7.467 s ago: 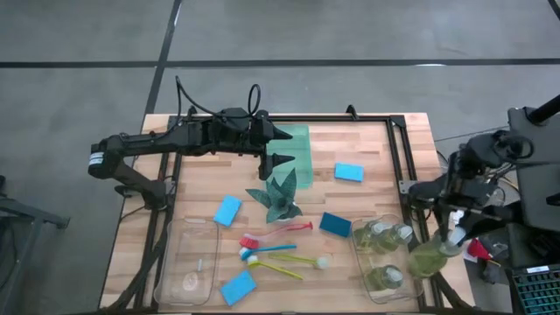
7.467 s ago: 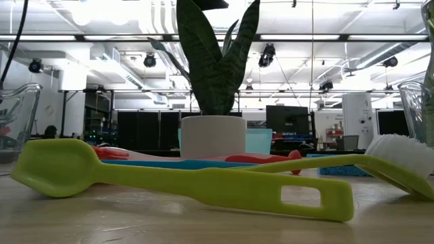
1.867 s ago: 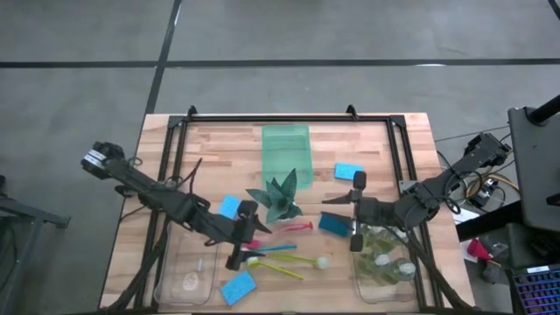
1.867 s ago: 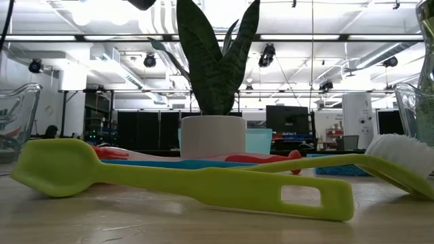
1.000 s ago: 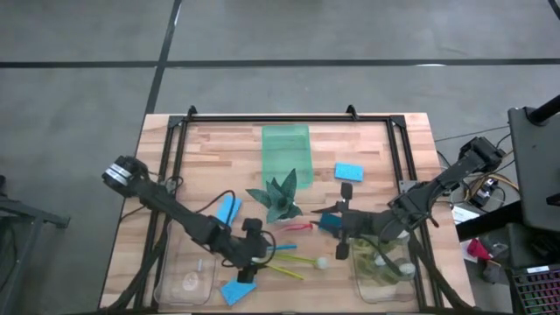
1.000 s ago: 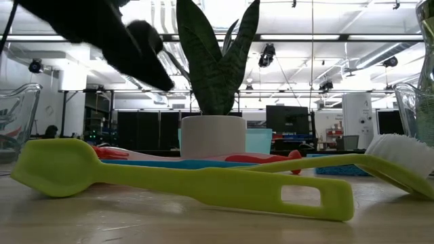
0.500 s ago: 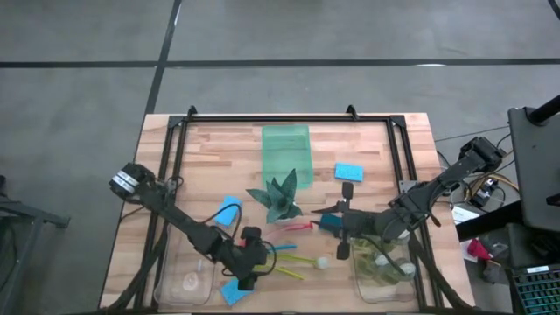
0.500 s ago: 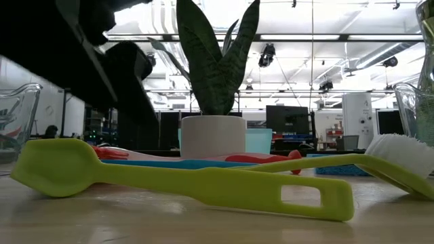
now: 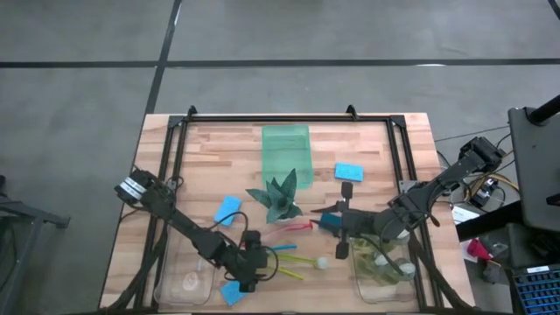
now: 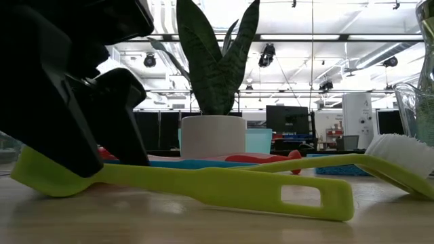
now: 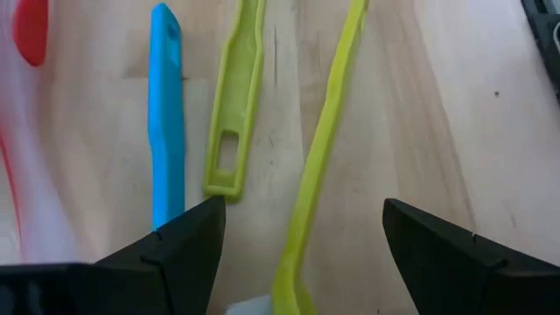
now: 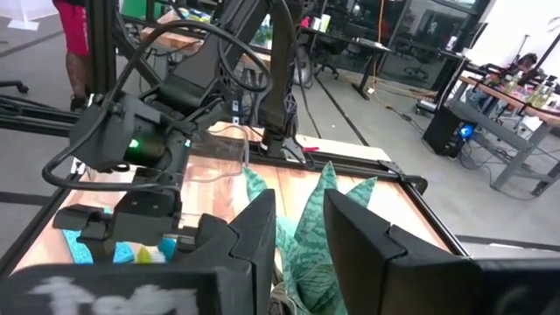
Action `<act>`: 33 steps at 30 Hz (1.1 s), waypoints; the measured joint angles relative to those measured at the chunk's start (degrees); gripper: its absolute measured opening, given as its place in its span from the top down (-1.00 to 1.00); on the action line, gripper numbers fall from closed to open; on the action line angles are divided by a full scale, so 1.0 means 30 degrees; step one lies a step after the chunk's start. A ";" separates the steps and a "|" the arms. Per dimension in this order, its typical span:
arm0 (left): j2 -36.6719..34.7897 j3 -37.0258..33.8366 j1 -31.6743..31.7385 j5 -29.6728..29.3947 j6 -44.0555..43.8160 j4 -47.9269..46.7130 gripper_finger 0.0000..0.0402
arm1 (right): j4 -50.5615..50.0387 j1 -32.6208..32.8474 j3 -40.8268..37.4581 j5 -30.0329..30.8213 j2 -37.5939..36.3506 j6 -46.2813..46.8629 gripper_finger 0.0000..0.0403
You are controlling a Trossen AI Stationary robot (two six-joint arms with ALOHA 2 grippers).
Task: Pick & Place Kitchen Sink Supplies
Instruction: Put the left green dish brush into the left transparent bin
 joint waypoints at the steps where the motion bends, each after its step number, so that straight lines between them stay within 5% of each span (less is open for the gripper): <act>1: 0.0027 0.0000 0.0000 0.0000 -0.0005 0.0031 -0.49 | -0.0002 -0.0014 0.0000 0.0005 0.0000 0.0000 0.51; 33: 0.0019 -0.0007 0.0299 0.0585 -0.0197 -0.0762 0.85 | -0.0029 -0.0032 0.0007 -0.0002 0.0007 -0.0007 0.59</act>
